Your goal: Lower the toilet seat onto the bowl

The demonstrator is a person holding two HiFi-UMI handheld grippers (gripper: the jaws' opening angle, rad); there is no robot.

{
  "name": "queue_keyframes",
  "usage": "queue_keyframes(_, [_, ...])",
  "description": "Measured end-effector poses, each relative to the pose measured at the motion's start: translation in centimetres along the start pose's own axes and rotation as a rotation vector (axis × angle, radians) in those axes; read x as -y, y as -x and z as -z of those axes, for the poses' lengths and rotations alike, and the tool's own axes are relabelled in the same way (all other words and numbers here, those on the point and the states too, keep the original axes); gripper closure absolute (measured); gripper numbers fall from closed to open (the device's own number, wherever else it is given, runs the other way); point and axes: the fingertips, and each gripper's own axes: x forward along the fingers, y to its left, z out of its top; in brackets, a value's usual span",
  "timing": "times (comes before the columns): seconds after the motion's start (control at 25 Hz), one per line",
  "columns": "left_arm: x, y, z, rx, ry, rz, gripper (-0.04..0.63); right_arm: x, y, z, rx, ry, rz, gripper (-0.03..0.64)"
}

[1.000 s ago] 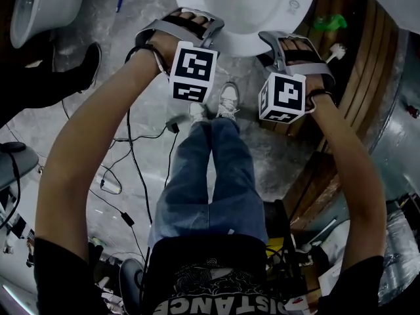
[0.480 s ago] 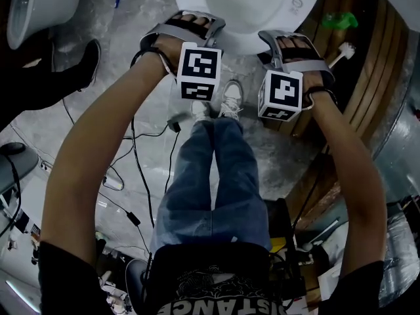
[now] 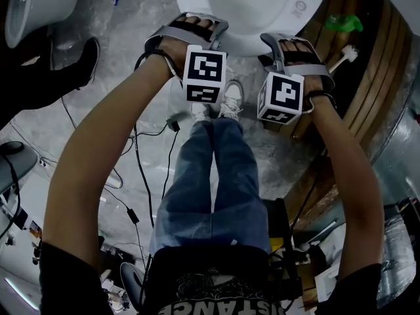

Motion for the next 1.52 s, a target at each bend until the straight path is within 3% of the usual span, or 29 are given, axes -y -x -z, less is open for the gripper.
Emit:
queue_keyframes(0.12, [0.1, 0.3, -0.2, 0.007, 0.025, 0.005, 0.307, -0.1, 0.3, -0.1, 0.007, -0.054, -0.02, 0.377])
queue_keyframes(0.4, [0.1, 3.4, -1.2, 0.038, 0.134, 0.004, 0.308, 0.6, 3.2, -2.0, 0.053, -0.294, -0.055, 0.377])
queue_keyframes(0.68, [-2.1, 11.3, -3.6, 0.154, 0.379, -0.028, 0.327, 3.9, 9.9, -4.3, 0.128, -0.473, -0.003, 0.419])
queue_keyframes(0.84, [-3.2, 16.8, -5.2, 0.225, 0.568, -0.031, 0.368, 6.4, 15.3, -5.3, 0.208, -0.664, 0.026, 0.452])
queue_keyframes(1.16, [-6.6, 29.5, -7.9, 0.436, 0.839, -0.176, 0.478, 10.0, 27.5, -8.4, 0.346, -0.921, 0.155, 0.528])
queue_keyframes(1.52, [-7.2, 42.3, -10.1, 0.627, 1.049, -0.354, 0.564, 11.4, 40.6, -10.6, 0.566, -1.232, 0.339, 0.574])
